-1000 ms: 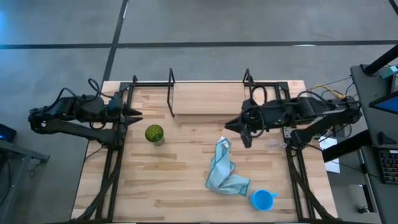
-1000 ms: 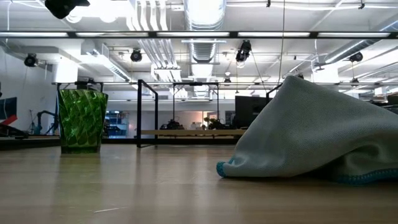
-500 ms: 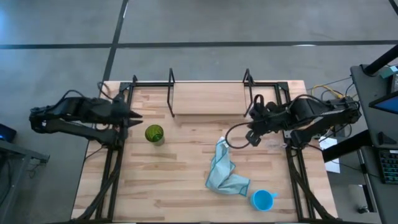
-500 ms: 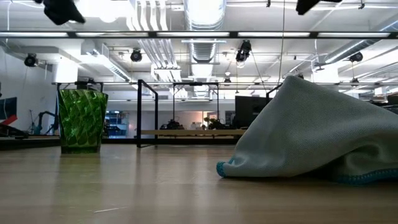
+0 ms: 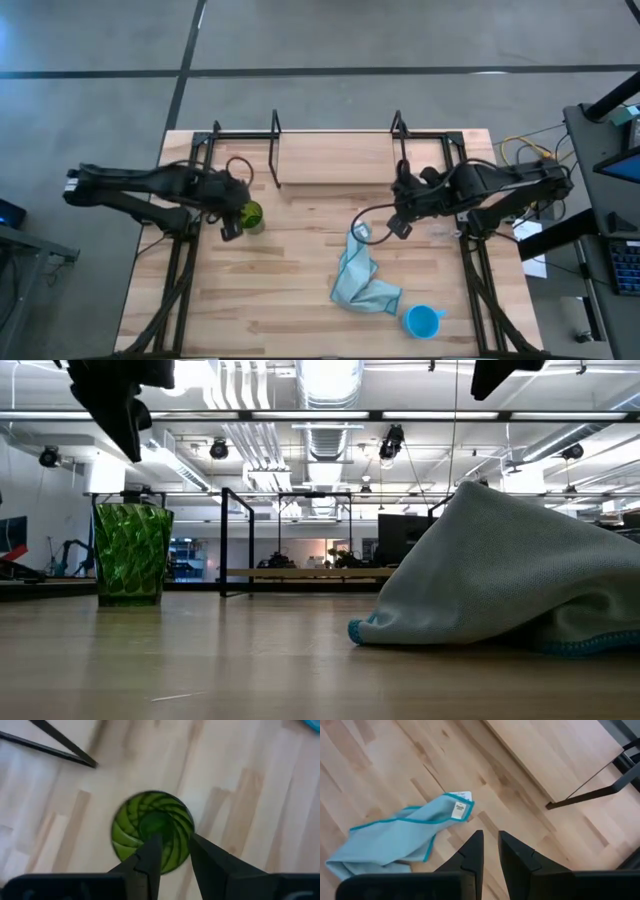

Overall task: Stack small to large cups/mugs on shelf
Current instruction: Put the green cup on the shelf

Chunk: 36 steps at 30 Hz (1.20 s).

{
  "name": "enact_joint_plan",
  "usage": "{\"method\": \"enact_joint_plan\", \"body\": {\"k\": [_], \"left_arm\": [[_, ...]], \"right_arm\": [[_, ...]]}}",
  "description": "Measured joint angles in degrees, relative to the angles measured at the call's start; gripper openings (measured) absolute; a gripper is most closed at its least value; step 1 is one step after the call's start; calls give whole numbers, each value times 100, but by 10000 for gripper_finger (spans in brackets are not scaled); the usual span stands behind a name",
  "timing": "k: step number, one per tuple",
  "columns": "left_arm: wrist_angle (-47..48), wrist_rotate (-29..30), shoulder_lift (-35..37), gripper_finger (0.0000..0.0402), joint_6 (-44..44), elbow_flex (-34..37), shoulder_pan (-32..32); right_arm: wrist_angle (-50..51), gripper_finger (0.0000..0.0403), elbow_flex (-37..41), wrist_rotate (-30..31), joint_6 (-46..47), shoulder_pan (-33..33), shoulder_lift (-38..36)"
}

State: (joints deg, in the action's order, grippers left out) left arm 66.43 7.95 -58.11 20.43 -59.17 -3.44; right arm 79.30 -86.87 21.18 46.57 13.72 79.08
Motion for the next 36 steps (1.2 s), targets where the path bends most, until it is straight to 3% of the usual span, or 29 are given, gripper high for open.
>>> {"method": "enact_joint_plan", "body": {"k": [7, 16, 36], "left_arm": [[19, -76, -570, 86, -145, 47, 4], [-176, -917, -945, 86, -128, 52, 0], [-297, -718, -2055, 85, -184, 73, 6]], "right_arm": [[32, 52, 0, -4, -29, 0, 126], [73, 52, 0, -10, -28, 0, 126], [74, 52, 0, -12, -9, 1, 130]]}}
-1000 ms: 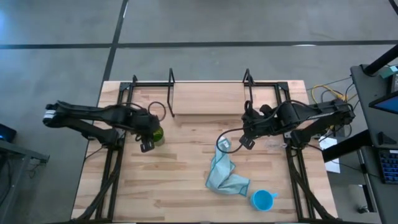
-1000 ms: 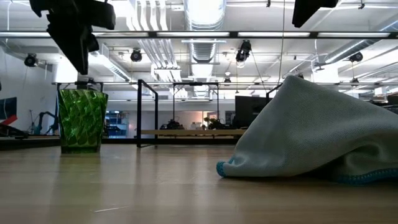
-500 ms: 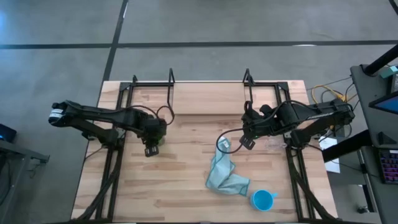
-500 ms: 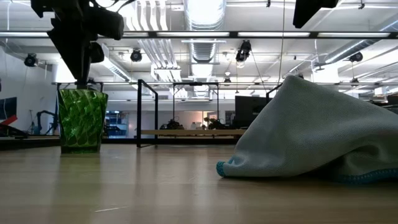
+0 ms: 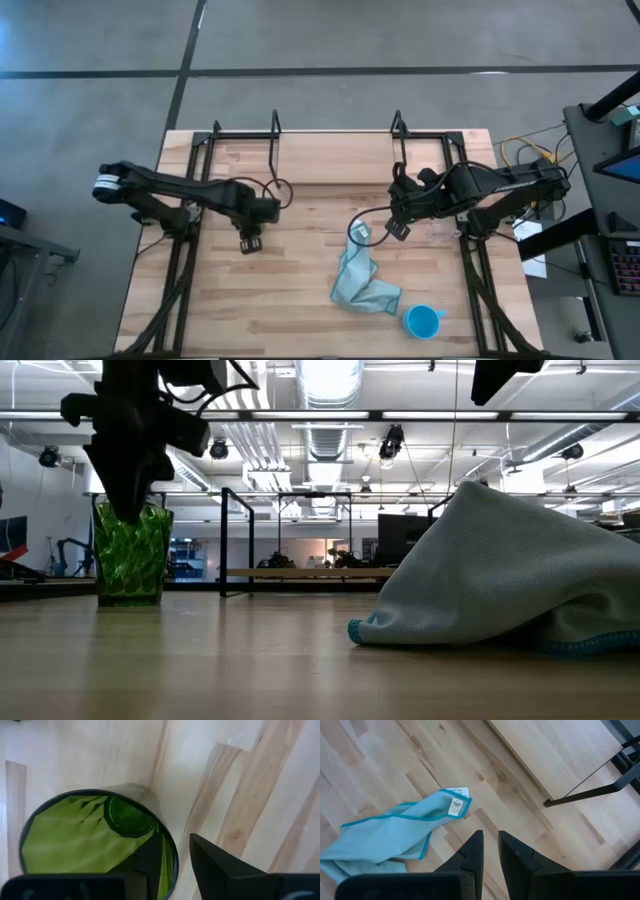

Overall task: Stack small to large cups/mugs on shelf
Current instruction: Put the green cup on the shelf

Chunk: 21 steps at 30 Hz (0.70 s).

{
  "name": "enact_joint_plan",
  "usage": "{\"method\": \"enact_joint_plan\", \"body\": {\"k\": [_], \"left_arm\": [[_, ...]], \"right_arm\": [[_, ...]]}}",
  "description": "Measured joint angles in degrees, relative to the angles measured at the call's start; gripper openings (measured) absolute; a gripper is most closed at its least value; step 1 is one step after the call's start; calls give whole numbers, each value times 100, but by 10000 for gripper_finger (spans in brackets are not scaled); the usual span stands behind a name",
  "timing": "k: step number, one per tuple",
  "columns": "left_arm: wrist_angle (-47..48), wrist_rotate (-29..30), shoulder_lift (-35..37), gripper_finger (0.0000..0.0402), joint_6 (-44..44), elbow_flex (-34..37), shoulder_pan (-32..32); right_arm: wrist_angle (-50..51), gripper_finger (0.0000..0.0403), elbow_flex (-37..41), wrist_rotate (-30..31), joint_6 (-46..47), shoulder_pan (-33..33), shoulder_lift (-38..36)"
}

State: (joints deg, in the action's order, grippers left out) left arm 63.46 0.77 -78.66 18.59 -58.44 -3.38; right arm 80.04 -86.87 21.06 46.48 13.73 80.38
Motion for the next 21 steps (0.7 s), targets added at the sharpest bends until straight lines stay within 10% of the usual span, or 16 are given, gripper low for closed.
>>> {"method": "enact_joint_plan", "body": {"k": [8, 21], "left_arm": [[-2, 12, -312, 10, 35, -6, -2], [344, 2, -209, 1, 50, -1326, -10]], "right_arm": [[1, 52, 0, 0, -1, 1, 0], [4, 52, 0, 0, -7, 1, -2]]}}
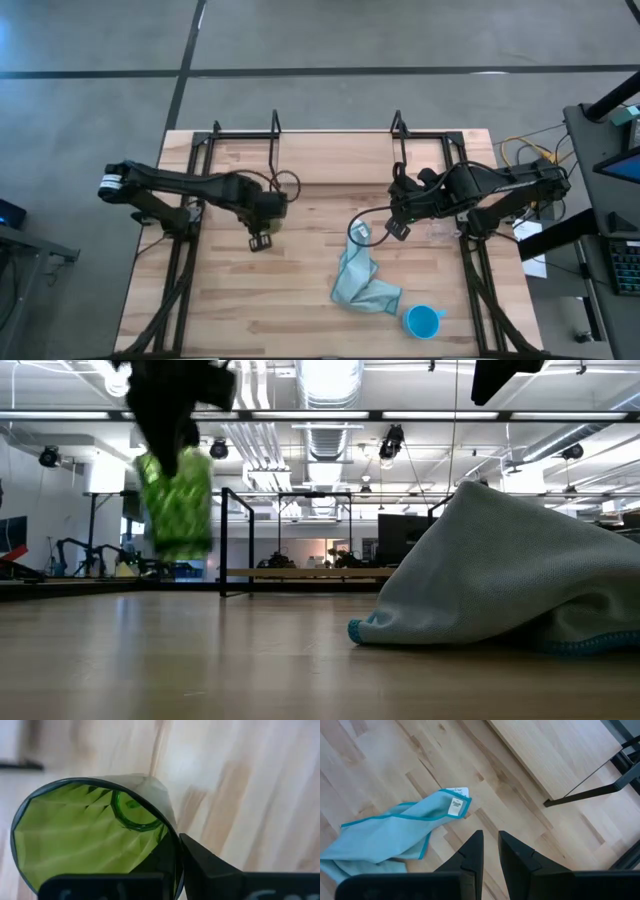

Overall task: Stack small to large cups/mugs on shelf
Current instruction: Put the green cup on the shelf

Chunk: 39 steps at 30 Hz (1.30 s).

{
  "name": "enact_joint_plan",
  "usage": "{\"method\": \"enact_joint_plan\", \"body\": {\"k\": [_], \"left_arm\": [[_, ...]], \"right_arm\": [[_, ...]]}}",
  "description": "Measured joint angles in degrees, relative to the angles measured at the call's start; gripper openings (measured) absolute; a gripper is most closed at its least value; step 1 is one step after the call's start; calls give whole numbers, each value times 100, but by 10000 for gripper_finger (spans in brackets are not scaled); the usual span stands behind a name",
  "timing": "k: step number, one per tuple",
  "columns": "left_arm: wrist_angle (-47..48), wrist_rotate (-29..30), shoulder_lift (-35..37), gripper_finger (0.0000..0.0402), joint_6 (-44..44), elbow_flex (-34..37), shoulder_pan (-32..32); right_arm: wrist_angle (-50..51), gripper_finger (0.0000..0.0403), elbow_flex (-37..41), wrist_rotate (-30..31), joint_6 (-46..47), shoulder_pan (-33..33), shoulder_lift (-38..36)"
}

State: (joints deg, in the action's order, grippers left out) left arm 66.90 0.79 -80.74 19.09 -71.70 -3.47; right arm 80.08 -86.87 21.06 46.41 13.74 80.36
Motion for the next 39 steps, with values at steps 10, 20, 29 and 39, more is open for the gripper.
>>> {"method": "enact_joint_plan", "body": {"k": [10, 20, 29, 39], "left_arm": [[9, 1377, -470, 0, -1209, -2330, 307], [1177, 994, -1581, 0, -1435, -3854, 1967], [1162, 618, -2297, 0, -2134, -3854, 2634], [1167, 690, -2943, 0, -2585, -3853, 2728]], "right_arm": [[-3, 52, 0, 136, -17, 0, 0], [-7, 52, 0, 151, 4, 0, 0], [-5, 52, 0, 153, 0, 0, 0], [-5, 52, 0, 153, -37, 0, 0]]}}
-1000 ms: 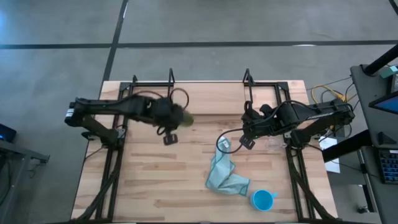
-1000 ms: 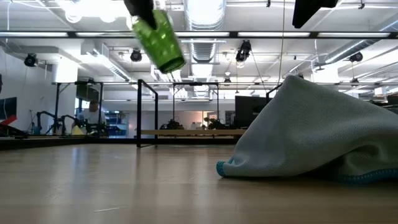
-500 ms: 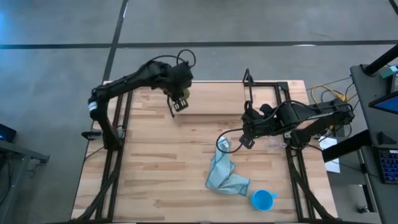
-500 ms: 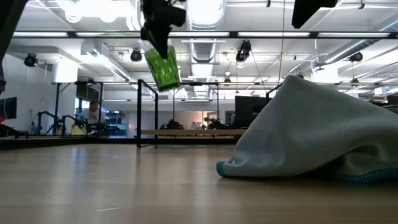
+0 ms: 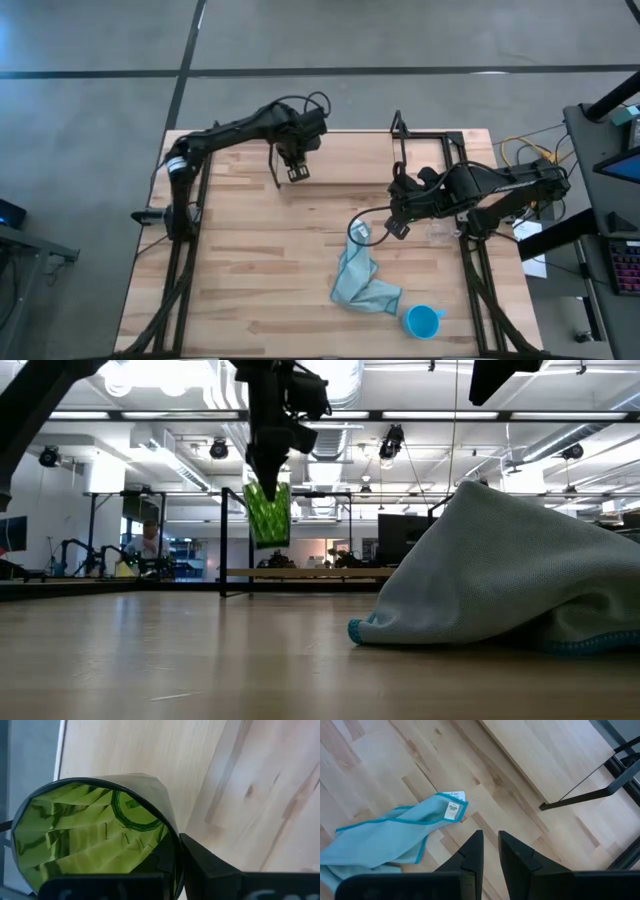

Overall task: Stack small to large cups/mugs on shelf
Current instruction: Put the green cup on the shelf

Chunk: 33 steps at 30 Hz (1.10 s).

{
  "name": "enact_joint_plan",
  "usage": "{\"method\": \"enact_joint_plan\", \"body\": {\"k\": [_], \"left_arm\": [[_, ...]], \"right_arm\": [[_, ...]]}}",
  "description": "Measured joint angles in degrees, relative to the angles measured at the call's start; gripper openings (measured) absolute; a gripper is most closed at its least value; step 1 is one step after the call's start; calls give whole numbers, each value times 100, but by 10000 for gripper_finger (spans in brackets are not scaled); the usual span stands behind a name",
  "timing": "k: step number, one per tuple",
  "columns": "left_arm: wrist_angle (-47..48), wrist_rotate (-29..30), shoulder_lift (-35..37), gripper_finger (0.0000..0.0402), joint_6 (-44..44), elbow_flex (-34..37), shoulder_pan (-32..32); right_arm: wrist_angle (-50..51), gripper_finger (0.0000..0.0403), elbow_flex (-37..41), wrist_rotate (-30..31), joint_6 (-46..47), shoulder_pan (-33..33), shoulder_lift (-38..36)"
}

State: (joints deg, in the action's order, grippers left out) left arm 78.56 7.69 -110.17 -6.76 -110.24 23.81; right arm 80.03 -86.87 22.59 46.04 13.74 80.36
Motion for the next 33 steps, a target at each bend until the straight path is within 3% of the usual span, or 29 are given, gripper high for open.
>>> {"method": "enact_joint_plan", "body": {"k": [15, 22, 33], "left_arm": [[0, -2, -175, 0, -288, 17, 101], [6, -363, -194, 0, -296, 120, 136], [-4, -109, -252, 0, -302, 118, 268]], "right_arm": [[6, 52, 0, 2, -256, 0, 0], [4, 52, 0, 2, -257, 0, 0], [2, 52, 0, 2, -260, 0, 0]]}}
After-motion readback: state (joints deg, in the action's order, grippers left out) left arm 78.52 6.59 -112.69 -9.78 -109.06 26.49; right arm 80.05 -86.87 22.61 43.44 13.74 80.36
